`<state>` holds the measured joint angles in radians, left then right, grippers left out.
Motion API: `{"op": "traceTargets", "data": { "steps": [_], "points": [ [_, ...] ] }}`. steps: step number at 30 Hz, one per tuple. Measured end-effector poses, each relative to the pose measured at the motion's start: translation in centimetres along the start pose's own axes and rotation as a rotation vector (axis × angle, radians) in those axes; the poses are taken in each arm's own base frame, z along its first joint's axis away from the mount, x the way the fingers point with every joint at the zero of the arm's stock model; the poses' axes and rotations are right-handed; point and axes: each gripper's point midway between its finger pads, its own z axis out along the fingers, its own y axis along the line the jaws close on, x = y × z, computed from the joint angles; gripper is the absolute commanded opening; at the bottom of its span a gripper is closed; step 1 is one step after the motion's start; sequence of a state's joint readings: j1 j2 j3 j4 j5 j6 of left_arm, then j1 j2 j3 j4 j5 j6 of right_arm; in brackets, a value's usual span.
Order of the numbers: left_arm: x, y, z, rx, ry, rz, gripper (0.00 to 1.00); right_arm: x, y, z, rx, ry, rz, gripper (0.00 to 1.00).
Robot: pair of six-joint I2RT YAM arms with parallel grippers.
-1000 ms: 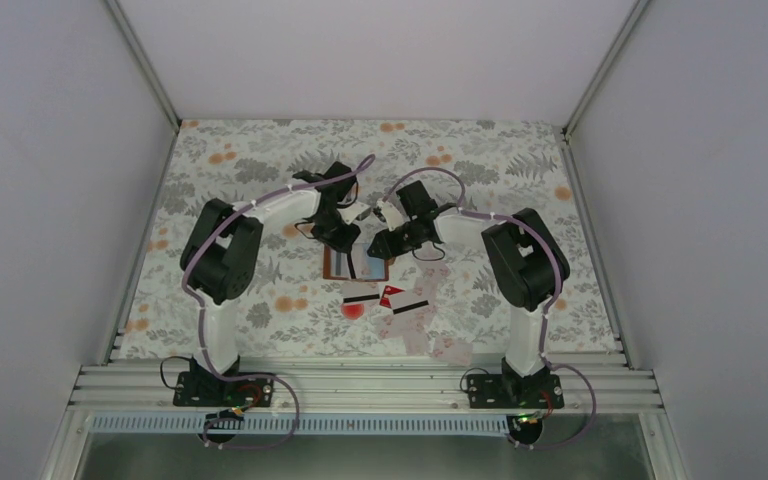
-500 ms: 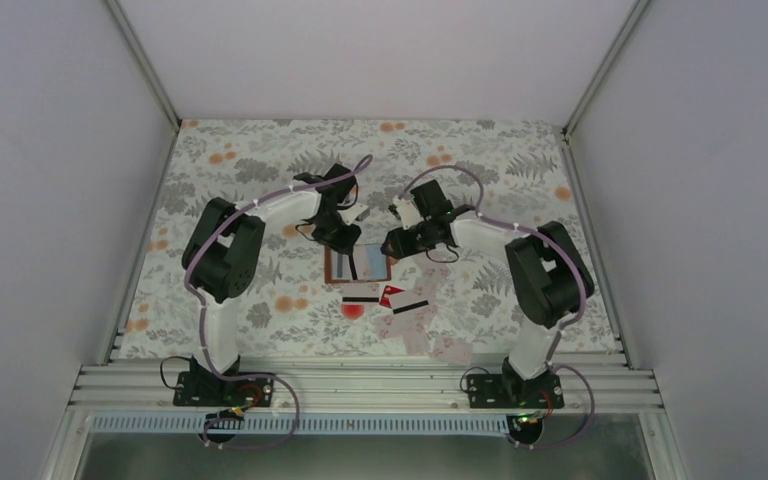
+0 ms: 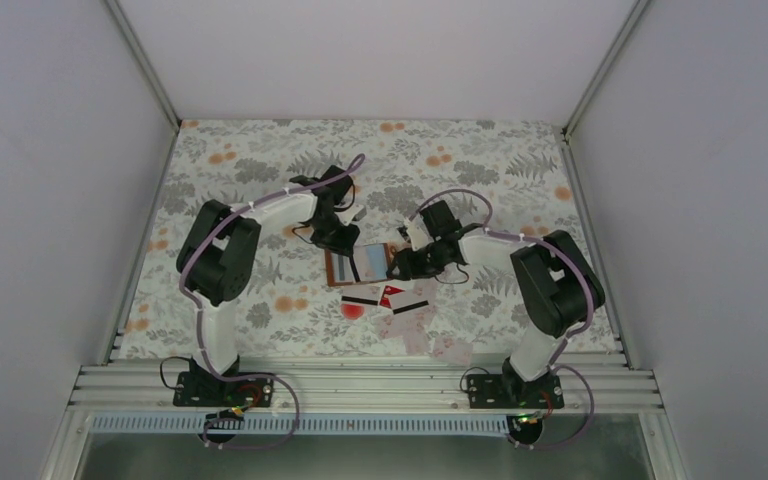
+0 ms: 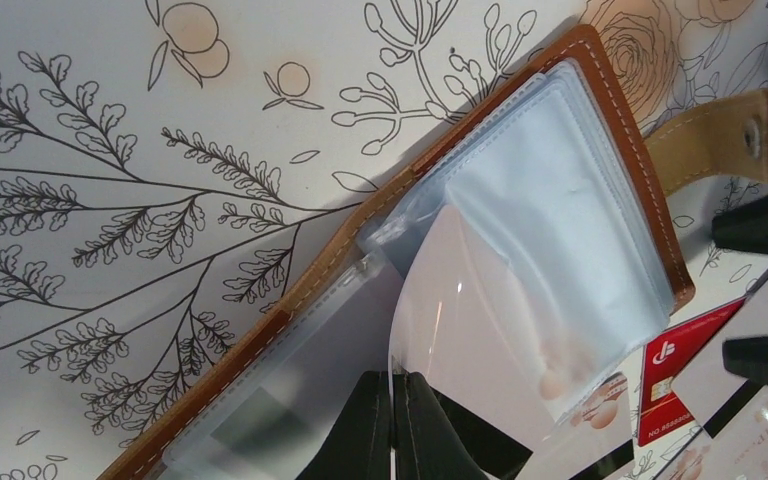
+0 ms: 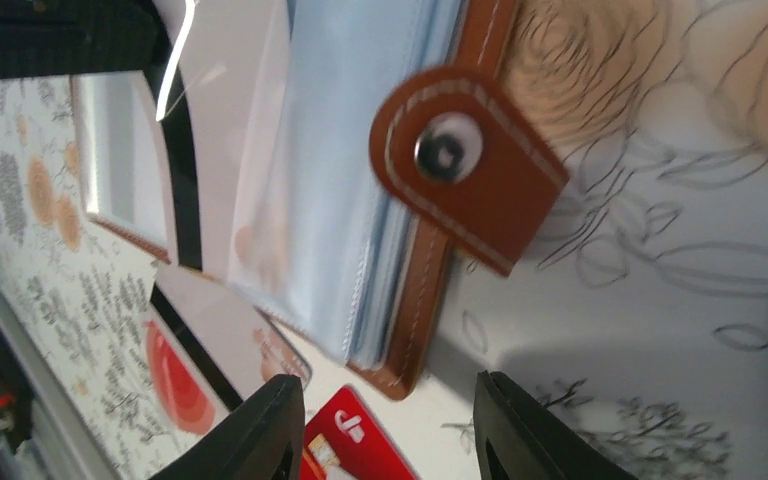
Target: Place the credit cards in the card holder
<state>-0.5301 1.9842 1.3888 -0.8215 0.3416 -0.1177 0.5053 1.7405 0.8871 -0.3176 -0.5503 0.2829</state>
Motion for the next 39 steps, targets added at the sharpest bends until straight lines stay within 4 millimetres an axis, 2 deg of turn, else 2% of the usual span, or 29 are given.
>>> {"op": "traceTargets", "data": {
  "steps": [7, 15, 21, 28, 34, 39],
  "points": [
    [0.2, -0.1, 0.1, 0.012, -0.006, -0.030, 0.02, 1.6, 1.5, 0.5, -0.123, 0.039, 0.053, 0.43],
    [0.4, 0.2, 0.1, 0.015, -0.014, -0.054, 0.02, 1.1, 1.7, 0.9, -0.170, 0.051, 0.156, 0.40],
    [0.6, 0.9, -0.1, -0.002, -0.011, -0.065, 0.02, -0.2, 1.7, 1.4, -0.167, 0.061, 0.206, 0.38],
    [0.8, 1.6, -0.3, -0.018, -0.007, -0.083, 0.02, -2.6, 1.0, 1.8, -0.145, 0.047, 0.226, 0.36],
    [1.1, 1.7, -1.1, -0.003, -0.014, -0.125, 0.02, -5.5, 0.5, 2.2, -0.115, -0.038, 0.157, 0.34],
    [1.8, 2.2, -0.8, -0.001, -0.003, -0.184, 0.02, -6.4, 0.1, 2.0, -0.072, -0.073, 0.096, 0.31]
  ]
}}
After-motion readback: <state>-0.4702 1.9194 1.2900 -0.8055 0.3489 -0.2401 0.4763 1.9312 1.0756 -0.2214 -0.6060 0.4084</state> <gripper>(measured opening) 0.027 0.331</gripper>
